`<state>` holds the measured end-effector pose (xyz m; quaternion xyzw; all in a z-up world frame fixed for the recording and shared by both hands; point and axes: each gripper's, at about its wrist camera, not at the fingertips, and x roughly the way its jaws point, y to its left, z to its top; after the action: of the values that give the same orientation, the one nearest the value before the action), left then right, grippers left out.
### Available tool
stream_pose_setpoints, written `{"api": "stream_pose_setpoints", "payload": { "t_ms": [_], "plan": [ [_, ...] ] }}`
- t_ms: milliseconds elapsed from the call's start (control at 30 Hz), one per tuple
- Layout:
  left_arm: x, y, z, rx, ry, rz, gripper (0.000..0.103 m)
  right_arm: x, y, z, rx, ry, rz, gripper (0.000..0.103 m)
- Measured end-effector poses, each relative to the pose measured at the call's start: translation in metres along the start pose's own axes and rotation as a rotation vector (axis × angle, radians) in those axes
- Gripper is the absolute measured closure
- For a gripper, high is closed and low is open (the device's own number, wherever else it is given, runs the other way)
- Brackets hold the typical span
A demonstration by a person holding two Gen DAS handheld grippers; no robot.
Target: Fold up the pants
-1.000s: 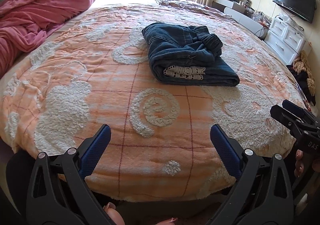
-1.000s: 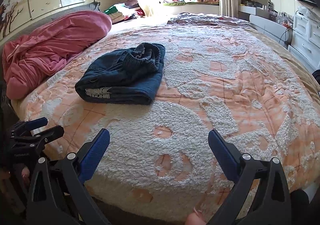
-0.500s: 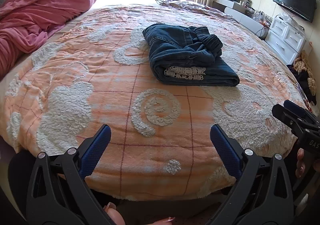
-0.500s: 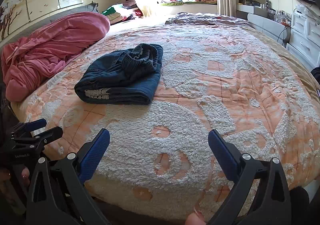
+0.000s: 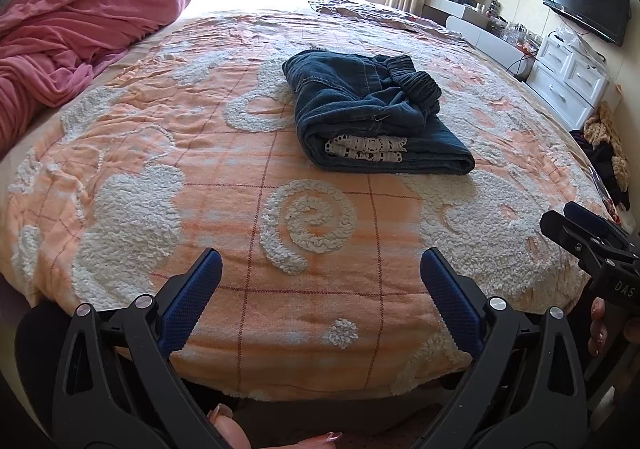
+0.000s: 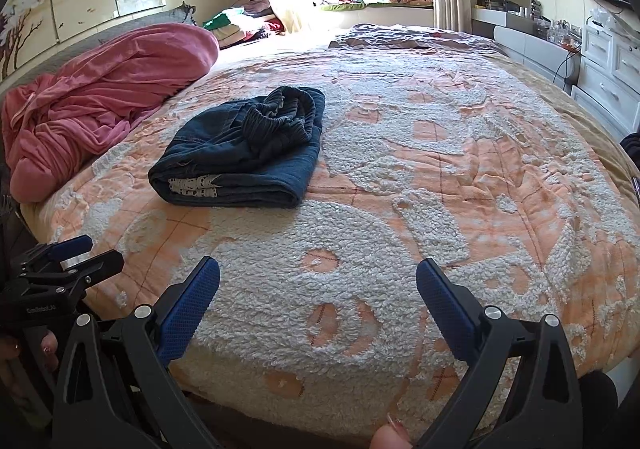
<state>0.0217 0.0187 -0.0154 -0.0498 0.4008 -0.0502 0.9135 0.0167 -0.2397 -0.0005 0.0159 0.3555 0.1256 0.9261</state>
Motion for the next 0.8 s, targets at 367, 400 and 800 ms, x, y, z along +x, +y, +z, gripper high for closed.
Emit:
{"api": "stream_pose_setpoints", "payload": {
  "t_ms": [367,400,800],
  "plan": [
    [-0.0001,-0.0001,-0.0002,0.005,0.001,0.011,0.01,-0.001,-0.0008,0.0001,0.002,0.002,0.002,0.005],
    [0.0001,-0.0005,-0.0003,0.007,0.002,0.012,0.01,-0.0011,-0.0009,0.0,0.003,0.001,0.0,0.005],
    [0.0013,-0.0029,-0.0015,0.01,0.011,0.014,0.01,-0.0013,-0.0021,-0.0001,0.01,0.005,-0.009,0.005]
  ]
}}
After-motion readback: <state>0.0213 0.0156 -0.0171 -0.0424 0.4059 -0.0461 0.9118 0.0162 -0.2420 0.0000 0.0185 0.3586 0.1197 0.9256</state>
